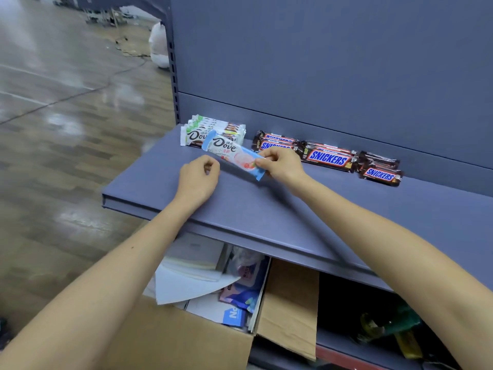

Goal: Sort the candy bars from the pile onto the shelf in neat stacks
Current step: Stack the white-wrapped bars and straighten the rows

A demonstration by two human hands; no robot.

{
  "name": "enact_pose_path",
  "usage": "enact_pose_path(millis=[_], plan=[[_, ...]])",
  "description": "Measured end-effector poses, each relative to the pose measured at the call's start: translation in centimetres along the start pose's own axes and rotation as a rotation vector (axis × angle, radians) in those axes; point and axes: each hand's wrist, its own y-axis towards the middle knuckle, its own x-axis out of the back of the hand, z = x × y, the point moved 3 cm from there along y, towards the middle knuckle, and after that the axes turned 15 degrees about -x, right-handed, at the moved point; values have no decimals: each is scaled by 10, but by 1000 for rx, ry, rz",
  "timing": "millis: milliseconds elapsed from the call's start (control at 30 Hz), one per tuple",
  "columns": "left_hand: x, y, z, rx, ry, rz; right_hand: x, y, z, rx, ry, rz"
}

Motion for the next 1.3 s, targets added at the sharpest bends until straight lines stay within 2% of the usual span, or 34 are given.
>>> enact_pose_path(millis=[100, 267, 400, 933, 1300], plan=[[6, -2, 21, -106, 241, 16, -15, 8, 11, 44, -82, -40], [-7, -2, 18, -109, 443, 170, -36, 21, 24, 95, -163, -87], [-7, -2, 16, -121, 512, 186, -49, 32, 32, 114, -179, -116], [-8, -1, 16, -120, 516, 206, -64, 57, 52, 159, -235, -128], [-7, -1, 15, -116, 506, 198, -60, 52, 42, 268, -432, -129]])
